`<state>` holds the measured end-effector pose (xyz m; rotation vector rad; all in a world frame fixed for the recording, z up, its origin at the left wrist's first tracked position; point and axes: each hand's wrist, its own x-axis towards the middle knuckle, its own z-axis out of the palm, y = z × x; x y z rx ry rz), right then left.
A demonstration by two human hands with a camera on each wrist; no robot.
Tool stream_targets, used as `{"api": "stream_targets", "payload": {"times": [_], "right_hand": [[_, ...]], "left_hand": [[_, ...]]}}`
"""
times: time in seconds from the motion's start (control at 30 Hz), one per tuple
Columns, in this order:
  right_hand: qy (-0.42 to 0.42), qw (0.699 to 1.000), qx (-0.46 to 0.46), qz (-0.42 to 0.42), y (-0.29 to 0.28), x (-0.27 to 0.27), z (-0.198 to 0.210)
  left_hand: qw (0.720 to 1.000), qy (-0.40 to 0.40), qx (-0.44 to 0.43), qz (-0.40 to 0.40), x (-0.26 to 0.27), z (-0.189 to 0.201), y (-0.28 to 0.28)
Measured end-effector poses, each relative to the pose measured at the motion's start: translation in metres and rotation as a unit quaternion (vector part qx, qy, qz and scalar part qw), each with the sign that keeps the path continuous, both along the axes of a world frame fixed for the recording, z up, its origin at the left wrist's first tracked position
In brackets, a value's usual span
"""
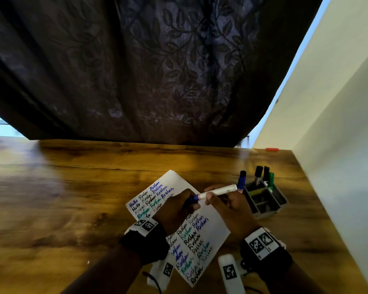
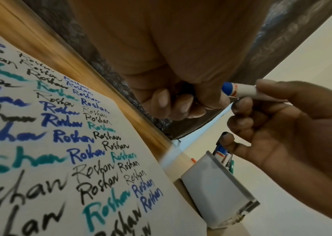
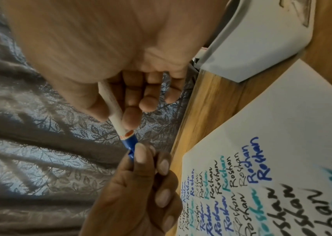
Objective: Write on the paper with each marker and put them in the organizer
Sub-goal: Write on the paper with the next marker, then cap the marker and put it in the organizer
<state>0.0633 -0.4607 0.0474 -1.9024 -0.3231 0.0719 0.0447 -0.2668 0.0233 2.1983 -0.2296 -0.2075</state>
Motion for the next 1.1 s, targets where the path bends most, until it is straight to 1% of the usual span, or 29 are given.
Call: {"api": "stream_targets", "payload": {"times": [0.17,0.3,0.4,0.53,0.63,0.73,0.8,0.87,0.93,1.0,1.03,1.07,1.1], "right_hand": [[-0.008,1.000,-0.014,0.009,0.003,-0.007,0.009],[0.018,0.999,0.033,0.024,0.006,-0.010,0.026],[0.006,1.000,0.028,0.007,0.004,-0.007,0.025],[0.031,0.993,0.107,-0.036,0.004,-0.007,0.022],[0.030,0.992,0.117,-0.048,-0.002,-0.007,0.023],[0.047,0.992,0.110,-0.030,-0.009,-0.008,0.025],[0.048,0.993,0.106,-0.027,-0.014,-0.011,0.026],[0.054,0.990,0.111,-0.062,-0.022,-0.014,0.025],[0.024,0.992,0.067,-0.103,-0.036,-0.013,0.026],[-0.053,0.990,-0.043,-0.125,-0.052,-0.011,0.028],[-0.109,0.981,-0.113,-0.114,-0.058,-0.009,0.031],[-0.161,0.967,-0.178,-0.087,-0.064,-0.008,0.033],[-0.195,0.953,-0.224,-0.050,-0.069,-0.006,0.034]], "left_hand": [[0.999,-0.009,0.030,-0.026,-0.005,0.002,0.001],[0.998,-0.017,0.043,-0.037,-0.008,0.009,0.000],[0.997,-0.047,0.057,-0.039,-0.010,0.018,-0.005],[0.993,-0.088,0.069,-0.025,-0.010,0.028,-0.016],[0.994,-0.089,0.062,-0.027,-0.010,0.033,-0.021],[0.995,-0.084,0.034,-0.043,-0.012,0.036,-0.023],[0.996,-0.091,0.002,-0.024,-0.012,0.036,-0.023],[0.995,-0.101,-0.019,0.005,-0.011,0.034,-0.021],[0.991,-0.124,-0.036,0.025,-0.009,0.034,-0.020],[0.987,-0.152,-0.046,0.034,-0.007,0.036,-0.020],[0.985,-0.164,-0.045,0.029,-0.005,0.038,-0.021],[0.984,-0.171,-0.041,0.020,-0.002,0.041,-0.025],[0.984,-0.172,-0.039,0.011,0.000,0.044,-0.030]]}}
